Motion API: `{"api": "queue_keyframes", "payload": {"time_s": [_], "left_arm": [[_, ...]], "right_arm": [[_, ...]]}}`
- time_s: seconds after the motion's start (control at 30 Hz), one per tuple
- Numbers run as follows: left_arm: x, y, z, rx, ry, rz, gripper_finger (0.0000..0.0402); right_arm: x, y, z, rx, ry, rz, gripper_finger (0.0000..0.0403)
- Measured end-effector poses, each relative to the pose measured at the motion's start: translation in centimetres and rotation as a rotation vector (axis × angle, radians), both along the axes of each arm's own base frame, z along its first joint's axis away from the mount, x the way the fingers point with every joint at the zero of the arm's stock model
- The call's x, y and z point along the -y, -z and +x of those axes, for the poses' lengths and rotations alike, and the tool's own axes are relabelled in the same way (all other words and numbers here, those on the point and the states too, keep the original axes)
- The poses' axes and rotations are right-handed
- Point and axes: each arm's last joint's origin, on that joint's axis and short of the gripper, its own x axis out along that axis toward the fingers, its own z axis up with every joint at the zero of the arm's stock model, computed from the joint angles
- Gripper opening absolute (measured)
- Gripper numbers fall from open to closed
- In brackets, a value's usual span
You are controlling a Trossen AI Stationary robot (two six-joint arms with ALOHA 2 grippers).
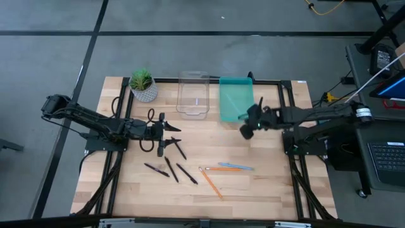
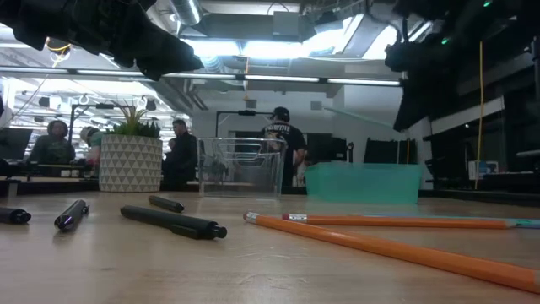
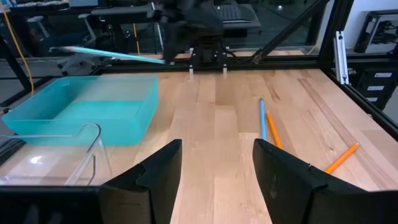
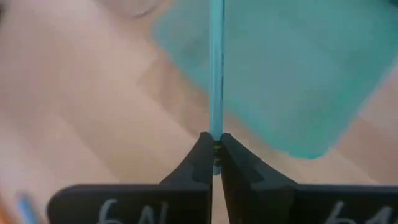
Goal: Sort pens & pencils
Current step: Put the light blue pencil into the blue bin, then put the blue pencil into the blue bin
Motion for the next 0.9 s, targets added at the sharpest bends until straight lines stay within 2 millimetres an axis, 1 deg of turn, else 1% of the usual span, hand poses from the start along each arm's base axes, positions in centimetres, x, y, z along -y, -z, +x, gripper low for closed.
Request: {"api": "queue_keyframes", "payload": {"time_s": [0.2, 0.33, 0.4, 0.53, 0.7, 0.83, 0.9], "left_arm": [[0.0, 0.0, 0.0, 0.000, 0.000, 0.000, 0.0192], [0.0, 0.0, 0.0, 0.000, 0.000, -0.001, 0.0192], [0.0, 0.0, 0.0, 0.000, 0.000, -0.001, 0.0192], [0.0, 0.0, 0.0, 0.000, 0.000, -0.001, 0.0192], [0.0, 0.0, 0.0, 0.000, -0.001, -0.002, 0.0192], [0.0, 0.0, 0.0, 0.000, -0.001, -0.003, 0.0192], [0.0, 0.0, 0.0, 0.000, -0.001, -0.002, 0.0192]], "right_arm": [[4.5, 0.4, -0.7, -0.010, 0.191, 0.079, 0.0013], [6.5, 0.8, -1.0, -0.023, 0.239, 0.088, 0.0013], [7.1, 0.9, -1.0, -0.017, 0.252, 0.083, 0.0022], [7.6, 0.7, -0.8, 0.016, 0.250, 0.061, 0.0073], [7.8, 0.4, -0.5, 0.042, 0.189, 0.032, 0.0127], [7.9, 0.2, -0.3, 0.053, 0.151, 0.005, 0.0151], [7.9, 0.1, 0.0, 0.075, 0.092, 0.007, 0.0156]]}}
